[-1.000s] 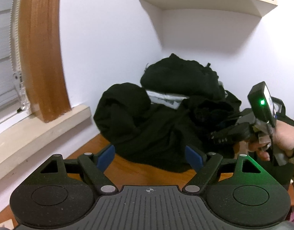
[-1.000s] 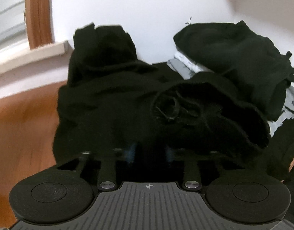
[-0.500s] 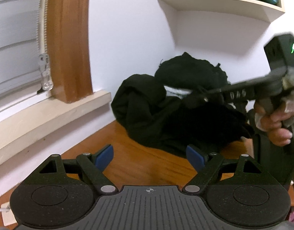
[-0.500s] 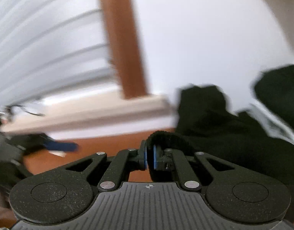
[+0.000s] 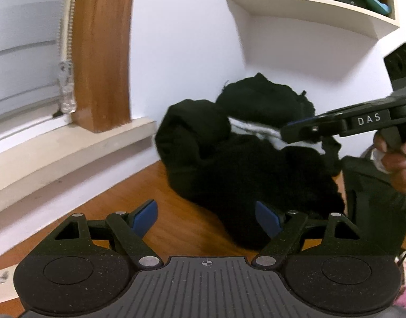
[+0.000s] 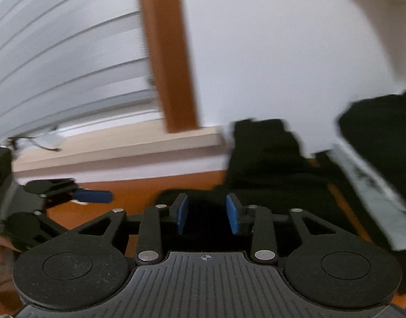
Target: Fold clothes
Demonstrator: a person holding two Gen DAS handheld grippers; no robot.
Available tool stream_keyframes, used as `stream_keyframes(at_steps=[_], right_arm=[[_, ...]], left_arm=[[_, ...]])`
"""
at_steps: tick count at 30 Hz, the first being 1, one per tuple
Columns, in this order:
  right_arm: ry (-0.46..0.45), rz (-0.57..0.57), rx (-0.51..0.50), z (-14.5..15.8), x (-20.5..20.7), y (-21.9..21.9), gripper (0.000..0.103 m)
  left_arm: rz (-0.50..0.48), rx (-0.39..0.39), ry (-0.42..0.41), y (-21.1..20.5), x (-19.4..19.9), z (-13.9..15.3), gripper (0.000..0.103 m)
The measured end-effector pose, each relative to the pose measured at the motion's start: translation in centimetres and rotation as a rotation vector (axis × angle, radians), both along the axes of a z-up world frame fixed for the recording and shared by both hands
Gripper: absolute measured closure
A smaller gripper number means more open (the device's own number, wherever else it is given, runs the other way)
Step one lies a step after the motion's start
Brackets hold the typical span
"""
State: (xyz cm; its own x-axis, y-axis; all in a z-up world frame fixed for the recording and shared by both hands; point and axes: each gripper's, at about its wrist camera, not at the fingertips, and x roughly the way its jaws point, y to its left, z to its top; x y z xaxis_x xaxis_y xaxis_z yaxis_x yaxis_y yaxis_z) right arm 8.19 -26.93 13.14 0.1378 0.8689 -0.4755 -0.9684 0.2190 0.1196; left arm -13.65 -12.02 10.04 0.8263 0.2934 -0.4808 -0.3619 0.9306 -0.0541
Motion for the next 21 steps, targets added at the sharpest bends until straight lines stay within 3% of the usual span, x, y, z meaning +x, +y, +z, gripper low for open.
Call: stream_keyframes(at_steps=[8,12,15,19,21], right_arm=[[-0.048,-0.092,-0.072,-2.2,3.2,-2.0,0.069],[-0.074,-0.059,-0.119,-3.5,3.0,-1.4,0.069],[-0.092,-0.033,-0.142,-4.4,2.9,-0.6,0.066],[-0.098,0.013,-0.145,-4.8,2.9,0.3,0.063],[-0.092,0.055,-0.137,-4.8,2.7,1.1,0.061]], left_arm=[[-0.083,0.019,0.023,-1.9,2.8,-0.9,0.034],[-0.069,0.039,0.066,-1.7,3.8,-2.4,0.034],[-0.064,0.036,0.079,-0.9,4.4,-3.1,0.046],[-0.032,0.028,0.076,0.8,5.2,-3.5,0.070],[-0.017,0.011,0.083,1.8,5.7,-3.8,0.075]])
